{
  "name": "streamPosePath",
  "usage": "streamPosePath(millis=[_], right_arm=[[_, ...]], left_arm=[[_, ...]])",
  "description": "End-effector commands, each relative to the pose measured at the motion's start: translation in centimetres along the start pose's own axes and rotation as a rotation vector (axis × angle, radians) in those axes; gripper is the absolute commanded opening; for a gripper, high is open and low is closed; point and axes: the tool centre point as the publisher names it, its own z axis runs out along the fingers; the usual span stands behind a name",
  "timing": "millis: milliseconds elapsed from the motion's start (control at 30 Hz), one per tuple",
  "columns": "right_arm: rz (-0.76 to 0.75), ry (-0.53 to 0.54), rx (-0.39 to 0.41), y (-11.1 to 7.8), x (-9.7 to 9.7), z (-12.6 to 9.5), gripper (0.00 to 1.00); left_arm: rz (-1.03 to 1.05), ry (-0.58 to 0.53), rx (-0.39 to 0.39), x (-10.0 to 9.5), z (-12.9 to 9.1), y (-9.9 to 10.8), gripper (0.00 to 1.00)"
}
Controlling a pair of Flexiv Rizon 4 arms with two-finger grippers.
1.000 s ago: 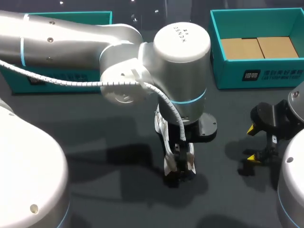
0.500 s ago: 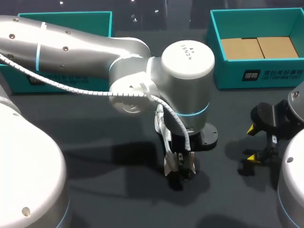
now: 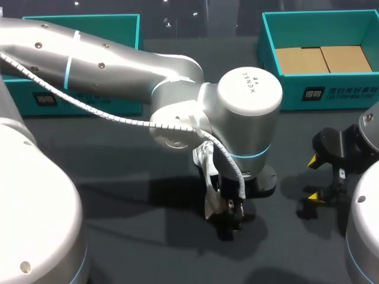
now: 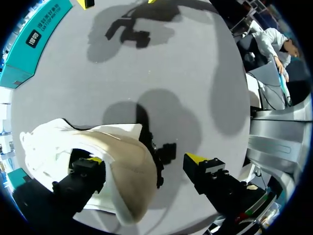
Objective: Take the shoe out of the shoebox, open the shoe tongue, remove and reinsert the insole, then place the shoe into the shoebox
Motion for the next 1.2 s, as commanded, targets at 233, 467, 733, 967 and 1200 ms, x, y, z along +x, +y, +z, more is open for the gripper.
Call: streamPosePath(millis=[233,467,733,967,1200], right_arm=[[0.0,-0.003,0.0,-0.1,0.2,-0.1,1.0],[0.0,-0.003,0.0,-0.1,0.2,-0.1,1.0],[0.0,-0.003,0.0,-0.1,0.2,-0.1,1.0],[0.0,-0.003,0.0,-0.1,0.2,-0.1,1.0],[0.0,-0.003,0.0,-0.1,0.2,-0.1,1.0]], left_arm=[[-0.02,0.013,0.006,0.1,0.4,0.7,0.77],[-0.022,0.012,0.006,0.0,0.6,0.7,0.53],[-0.029,0.016,0.006,-0.2,0.9,0.6,0.04],[-0.016,0.024,0.019,0.0,0.1,0.8,0.0],[0.016,0.036,0.025,-0.7,-3.4,1.8,0.0]])
